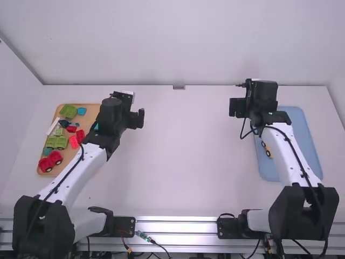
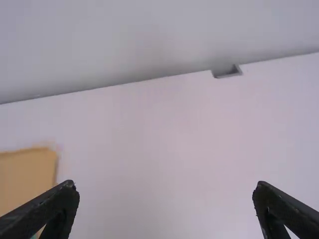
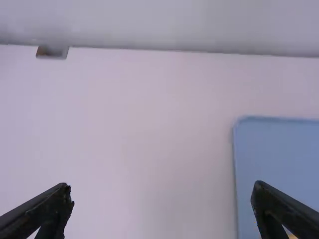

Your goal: Assemble lego blocks to make yellow taxi

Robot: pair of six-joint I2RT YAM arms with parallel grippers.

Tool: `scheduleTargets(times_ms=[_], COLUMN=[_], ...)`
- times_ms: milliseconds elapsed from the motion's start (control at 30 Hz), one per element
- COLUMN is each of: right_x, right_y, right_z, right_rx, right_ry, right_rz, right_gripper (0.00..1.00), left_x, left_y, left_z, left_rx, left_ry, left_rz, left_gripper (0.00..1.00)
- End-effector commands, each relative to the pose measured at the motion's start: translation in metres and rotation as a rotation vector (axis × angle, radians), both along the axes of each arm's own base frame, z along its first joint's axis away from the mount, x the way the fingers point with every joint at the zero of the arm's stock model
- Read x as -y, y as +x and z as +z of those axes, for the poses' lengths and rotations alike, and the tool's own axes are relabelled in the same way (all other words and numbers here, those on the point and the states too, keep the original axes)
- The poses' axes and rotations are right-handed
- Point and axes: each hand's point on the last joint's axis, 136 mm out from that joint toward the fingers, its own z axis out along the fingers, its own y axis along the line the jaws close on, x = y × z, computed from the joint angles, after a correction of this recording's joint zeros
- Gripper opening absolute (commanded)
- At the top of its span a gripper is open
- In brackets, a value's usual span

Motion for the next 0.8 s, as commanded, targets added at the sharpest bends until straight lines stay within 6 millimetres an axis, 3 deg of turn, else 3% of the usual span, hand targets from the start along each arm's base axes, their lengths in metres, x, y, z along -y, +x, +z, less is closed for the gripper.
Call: scheduleTargets(times_ms=[0, 167, 267, 633, 767], right_x=[0.009, 0.009, 0.009, 0.009, 0.009], right_y=[-0.009, -0.015, -0.021, -0.048, -0.065], right_z=[0.013, 0.021, 0.027, 0.052, 0.042], right_rx=[0.044, 0.102, 0.152, 0.358, 0.362], right_ry=[0.016, 0.018, 0.019, 0.026, 0.026], right_rz=[-0.065, -0.065, -0.065, -0.062, -0.062], right_gripper=[0.91, 0.85, 0.8, 0.59, 0.52], left_x=[-0.016, -0.03, -0.05, -0.05, -0.05], left_y=[-0.011, -0.025, -0.037, -0.086, -0.102], left_z=[-0.007, -0.013, -0.019, -0.05, -0.064], left_rx=[-0.014, -0.017, -0.016, -0.016, -0.016], left_ry=[-0.016, -0.047, -0.049, -0.049, -0.049], left_rz=[0.047, 0.055, 0.106, 0.106, 0.106], left_gripper=[0.9, 0.84, 0.79, 0.57, 0.49])
